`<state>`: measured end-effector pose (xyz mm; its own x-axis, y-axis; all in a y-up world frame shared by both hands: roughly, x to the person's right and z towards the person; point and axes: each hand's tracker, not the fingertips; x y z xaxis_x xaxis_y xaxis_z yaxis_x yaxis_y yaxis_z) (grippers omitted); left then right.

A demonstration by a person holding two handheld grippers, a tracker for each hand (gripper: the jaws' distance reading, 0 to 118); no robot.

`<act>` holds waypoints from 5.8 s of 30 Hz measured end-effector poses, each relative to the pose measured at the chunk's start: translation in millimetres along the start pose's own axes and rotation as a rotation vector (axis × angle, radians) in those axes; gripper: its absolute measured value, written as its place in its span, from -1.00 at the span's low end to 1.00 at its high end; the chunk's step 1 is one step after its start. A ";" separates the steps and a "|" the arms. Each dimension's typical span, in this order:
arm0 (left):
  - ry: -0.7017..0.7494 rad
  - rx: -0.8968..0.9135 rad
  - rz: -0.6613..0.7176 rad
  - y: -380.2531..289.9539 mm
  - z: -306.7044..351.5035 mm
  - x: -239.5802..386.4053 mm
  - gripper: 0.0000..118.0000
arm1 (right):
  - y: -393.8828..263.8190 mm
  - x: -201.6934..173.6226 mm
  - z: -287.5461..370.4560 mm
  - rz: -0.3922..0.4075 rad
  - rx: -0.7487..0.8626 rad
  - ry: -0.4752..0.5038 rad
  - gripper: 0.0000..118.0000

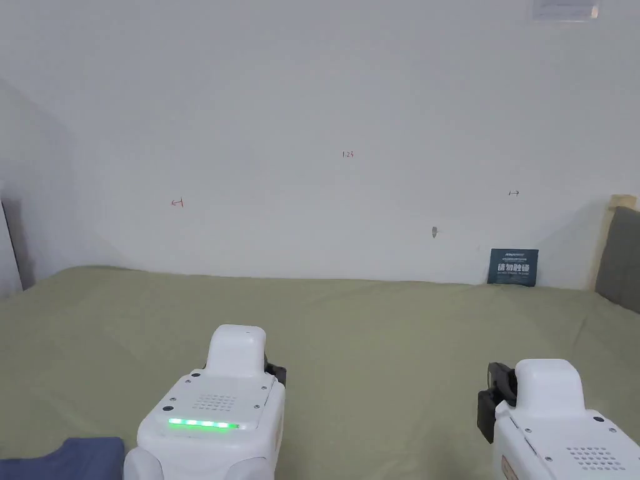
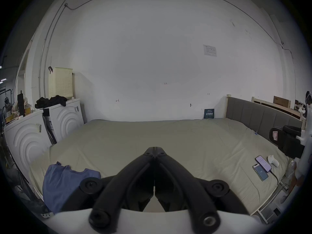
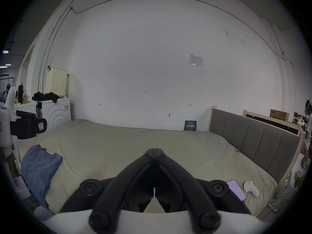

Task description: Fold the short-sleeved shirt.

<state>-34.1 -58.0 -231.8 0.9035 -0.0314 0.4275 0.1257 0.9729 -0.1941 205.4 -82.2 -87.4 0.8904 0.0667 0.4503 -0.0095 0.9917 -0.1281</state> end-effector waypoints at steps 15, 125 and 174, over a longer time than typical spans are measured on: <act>0.233 -0.047 0.045 -9.1 22.0 -121.8 -1.00 | 1.2 -84.2 -36.8 -0.003 -0.046 0.228 -0.98; -0.202 -0.194 -0.011 3.9 -68.5 27.5 -1.00 | -49.3 42.4 -6.5 -0.150 -0.251 0.028 -0.98; -0.086 -0.837 0.047 -190.1 -95.0 -126.4 -0.93 | -67.5 27.9 -32.8 -0.084 -0.458 0.018 -0.98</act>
<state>-133.3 -260.7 -332.8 0.8852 0.0560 0.4619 0.3817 0.4803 -0.7897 245.8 -150.9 -95.1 0.8871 -0.0180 0.4612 0.2617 0.8428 -0.4704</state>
